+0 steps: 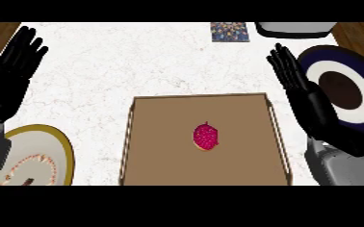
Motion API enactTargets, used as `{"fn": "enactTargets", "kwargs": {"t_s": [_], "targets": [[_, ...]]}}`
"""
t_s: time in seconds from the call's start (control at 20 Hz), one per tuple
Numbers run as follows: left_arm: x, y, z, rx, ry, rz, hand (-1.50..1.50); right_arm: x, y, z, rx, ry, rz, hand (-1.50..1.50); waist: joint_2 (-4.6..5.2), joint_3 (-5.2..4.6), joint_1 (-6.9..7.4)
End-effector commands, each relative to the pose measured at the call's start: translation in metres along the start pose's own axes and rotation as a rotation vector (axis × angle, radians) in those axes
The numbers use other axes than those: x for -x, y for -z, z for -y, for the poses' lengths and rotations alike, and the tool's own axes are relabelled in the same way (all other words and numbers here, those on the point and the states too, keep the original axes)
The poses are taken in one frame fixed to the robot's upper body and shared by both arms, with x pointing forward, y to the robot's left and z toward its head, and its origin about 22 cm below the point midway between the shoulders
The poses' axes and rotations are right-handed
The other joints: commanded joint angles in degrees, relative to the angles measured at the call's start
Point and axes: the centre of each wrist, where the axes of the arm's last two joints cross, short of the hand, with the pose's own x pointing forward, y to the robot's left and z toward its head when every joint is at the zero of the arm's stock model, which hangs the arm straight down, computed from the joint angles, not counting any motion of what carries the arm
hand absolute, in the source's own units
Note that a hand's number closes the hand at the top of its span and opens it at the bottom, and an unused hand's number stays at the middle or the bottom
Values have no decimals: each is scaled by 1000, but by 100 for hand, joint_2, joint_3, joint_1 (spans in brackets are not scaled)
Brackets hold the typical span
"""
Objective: Pick the cupcake from the tray and place it in the plate
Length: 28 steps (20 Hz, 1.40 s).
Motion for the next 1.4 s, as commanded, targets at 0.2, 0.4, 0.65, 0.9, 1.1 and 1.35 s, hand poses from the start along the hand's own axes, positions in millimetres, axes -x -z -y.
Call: {"fn": "enactTargets", "kwargs": {"t_s": [0.2,0.4,0.65,0.9,1.1,1.35], "targets": [[-26,6,38,231,93,184,0,80,-36,-41,-367,154,-784,-150,371,98,669],[-20,2,72,390,89,195,0,57,12,-23,-759,-341,-882,-150,212,68,934],[-1,-4,89,413,106,172,0,21,82,-60,-1040,-654,-786,-150,75,106,755],[19,-8,87,350,125,152,0,4,140,-132,-1180,-709,-806,-150,6,113,407],[28,-16,83,319,125,151,0,6,160,-161,-1257,-729,-926,-150,-34,116,238],[24,-8,74,312,114,143,0,14,183,-156,-1367,-655,-1112,-150,-33,117,188]]}}
